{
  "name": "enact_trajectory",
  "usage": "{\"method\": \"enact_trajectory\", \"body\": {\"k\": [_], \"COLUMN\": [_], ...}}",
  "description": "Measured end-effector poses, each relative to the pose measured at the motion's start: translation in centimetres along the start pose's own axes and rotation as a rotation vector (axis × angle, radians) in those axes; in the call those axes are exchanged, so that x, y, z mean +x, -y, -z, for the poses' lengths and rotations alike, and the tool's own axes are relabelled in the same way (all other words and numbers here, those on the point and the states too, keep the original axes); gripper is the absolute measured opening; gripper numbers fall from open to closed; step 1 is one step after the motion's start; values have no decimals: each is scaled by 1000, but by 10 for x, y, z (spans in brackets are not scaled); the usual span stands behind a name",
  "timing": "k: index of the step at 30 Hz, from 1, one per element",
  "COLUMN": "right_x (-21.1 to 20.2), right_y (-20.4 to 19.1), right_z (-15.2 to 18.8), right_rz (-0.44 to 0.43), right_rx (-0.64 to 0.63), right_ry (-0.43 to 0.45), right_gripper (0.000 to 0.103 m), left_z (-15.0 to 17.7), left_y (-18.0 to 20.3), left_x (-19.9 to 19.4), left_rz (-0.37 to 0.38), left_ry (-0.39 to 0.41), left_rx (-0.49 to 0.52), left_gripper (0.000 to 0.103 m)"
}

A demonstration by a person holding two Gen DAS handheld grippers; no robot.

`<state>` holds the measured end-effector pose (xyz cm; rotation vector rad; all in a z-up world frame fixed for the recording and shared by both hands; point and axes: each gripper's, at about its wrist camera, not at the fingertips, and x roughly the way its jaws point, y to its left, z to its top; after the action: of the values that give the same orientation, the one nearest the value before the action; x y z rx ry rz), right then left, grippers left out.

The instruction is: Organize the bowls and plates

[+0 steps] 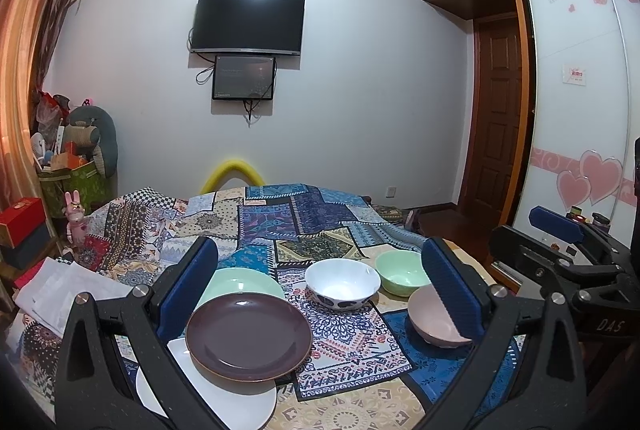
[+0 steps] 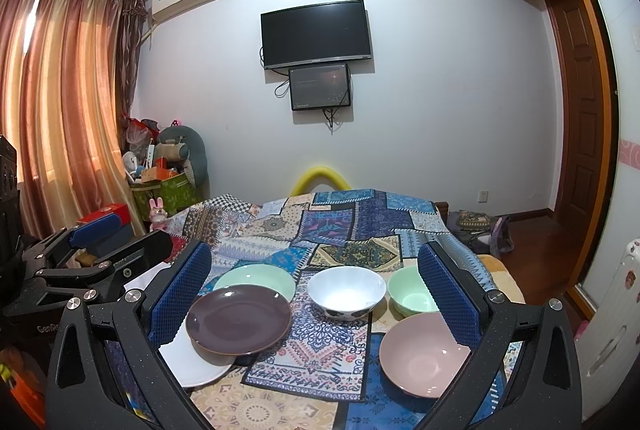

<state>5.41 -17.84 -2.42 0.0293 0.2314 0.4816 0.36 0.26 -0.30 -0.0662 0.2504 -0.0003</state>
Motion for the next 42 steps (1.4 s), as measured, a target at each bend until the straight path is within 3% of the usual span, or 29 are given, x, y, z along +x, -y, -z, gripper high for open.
{"method": "enact_trajectory", "body": {"k": [29, 35, 42], "right_x": [5, 26, 58], "right_y": [1, -1, -6], "right_z": [3, 12, 27], "right_rz": [-9, -20, -34], "right_rx": [3, -2, -2], "right_ry": [-12, -67, -148], "right_gripper": [103, 103, 103], "left_z": [1, 6, 24], "left_y": [-8, -35, -70], "left_x": [4, 24, 58], "left_rz": [-5, -33, -90], "left_ry": [-14, -56, -151], "left_rx": [-42, -99, -75], "left_gripper": [103, 103, 103]}}
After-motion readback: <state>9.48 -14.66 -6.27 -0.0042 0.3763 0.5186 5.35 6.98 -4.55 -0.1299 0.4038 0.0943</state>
